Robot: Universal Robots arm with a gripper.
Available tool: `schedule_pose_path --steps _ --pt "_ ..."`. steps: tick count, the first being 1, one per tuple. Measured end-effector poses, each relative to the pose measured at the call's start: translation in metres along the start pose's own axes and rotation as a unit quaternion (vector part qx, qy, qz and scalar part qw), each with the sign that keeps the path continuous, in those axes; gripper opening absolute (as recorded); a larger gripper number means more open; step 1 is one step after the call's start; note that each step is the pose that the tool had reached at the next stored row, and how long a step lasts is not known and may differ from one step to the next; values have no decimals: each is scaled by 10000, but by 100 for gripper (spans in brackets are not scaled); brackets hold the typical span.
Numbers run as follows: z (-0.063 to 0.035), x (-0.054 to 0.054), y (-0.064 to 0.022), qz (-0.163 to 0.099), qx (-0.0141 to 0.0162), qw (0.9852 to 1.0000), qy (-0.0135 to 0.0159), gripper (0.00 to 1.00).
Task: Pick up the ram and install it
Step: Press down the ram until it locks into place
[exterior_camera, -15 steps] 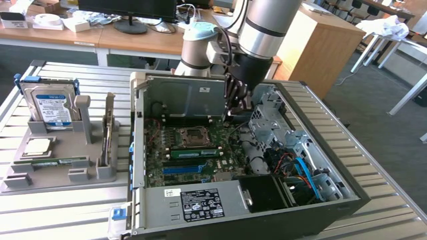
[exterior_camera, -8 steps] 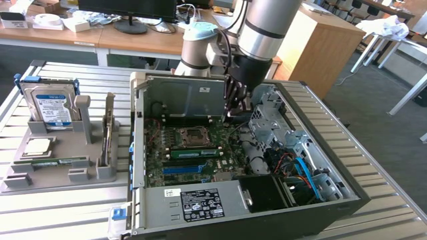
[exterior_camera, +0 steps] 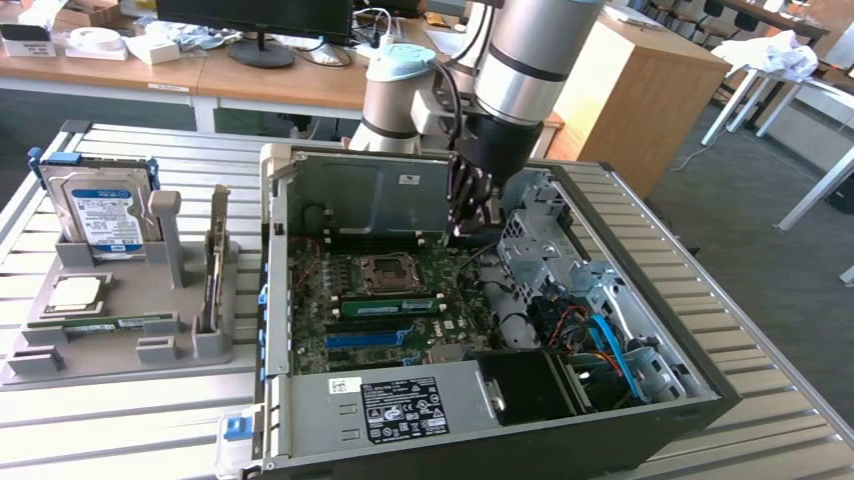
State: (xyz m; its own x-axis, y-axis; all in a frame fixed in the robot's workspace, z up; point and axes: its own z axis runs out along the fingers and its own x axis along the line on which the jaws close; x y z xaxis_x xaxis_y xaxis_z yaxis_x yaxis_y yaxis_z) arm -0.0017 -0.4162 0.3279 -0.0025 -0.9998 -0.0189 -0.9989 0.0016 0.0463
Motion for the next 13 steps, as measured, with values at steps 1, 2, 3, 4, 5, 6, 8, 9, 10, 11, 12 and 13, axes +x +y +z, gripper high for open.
schedule_pose_path --steps 1,2,3,4,5,6,8,9,10,11,12,13 --pt "5 0 0 0 0 10000 0 10" --pt "11 0 0 0 0 10000 -1 10" --pt "16 0 -1 0 0 10000 0 10" --pt "21 0 -1 0 0 10000 0 10" --pt "26 0 -1 0 0 10000 0 10" --pt "32 1 -1 0 0 10000 0 10" --pt "41 1 -2 0 0 10000 0 10" --pt "46 1 -2 0 0 10000 0 10" --pt "50 1 -2 0 0 10000 0 10" --pt "54 1 -2 0 0 10000 0 10" --pt "58 1 -3 0 0 10000 0 10" --pt "62 1 -3 0 0 10000 0 10"
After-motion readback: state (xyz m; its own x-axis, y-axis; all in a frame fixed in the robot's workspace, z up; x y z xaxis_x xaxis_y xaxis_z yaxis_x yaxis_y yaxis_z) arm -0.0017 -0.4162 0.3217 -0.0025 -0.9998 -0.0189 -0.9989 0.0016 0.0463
